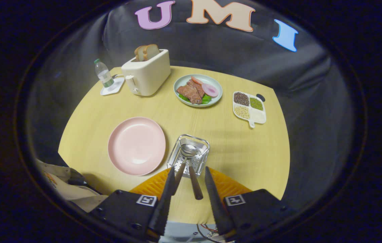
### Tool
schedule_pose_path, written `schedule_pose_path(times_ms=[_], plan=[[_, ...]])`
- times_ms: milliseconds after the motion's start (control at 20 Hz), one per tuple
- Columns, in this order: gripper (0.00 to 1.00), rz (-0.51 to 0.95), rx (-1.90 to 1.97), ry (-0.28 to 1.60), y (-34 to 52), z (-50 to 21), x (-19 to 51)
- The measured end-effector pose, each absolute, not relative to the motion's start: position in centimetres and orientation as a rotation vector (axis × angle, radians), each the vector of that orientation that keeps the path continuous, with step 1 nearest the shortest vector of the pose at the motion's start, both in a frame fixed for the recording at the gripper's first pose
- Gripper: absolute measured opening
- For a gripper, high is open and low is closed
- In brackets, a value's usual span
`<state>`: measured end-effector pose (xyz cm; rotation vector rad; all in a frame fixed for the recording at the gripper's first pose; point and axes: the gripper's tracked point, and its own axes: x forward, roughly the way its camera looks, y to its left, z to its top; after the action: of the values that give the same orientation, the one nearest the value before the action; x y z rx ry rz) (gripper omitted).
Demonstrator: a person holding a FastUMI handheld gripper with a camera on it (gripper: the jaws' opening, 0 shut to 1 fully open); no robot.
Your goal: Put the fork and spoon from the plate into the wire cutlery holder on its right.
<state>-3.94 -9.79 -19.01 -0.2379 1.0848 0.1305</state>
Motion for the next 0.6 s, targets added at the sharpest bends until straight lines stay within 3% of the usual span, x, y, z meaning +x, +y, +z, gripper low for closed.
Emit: schedule_pose_path(times_ms=[250, 600], plan=[[1.0, 0.121, -0.171, 0.786, -6.1, -15.2, -2.1], [1.0, 0.085, -0.066, 0.359, -2.0, -8.5, -2.0]])
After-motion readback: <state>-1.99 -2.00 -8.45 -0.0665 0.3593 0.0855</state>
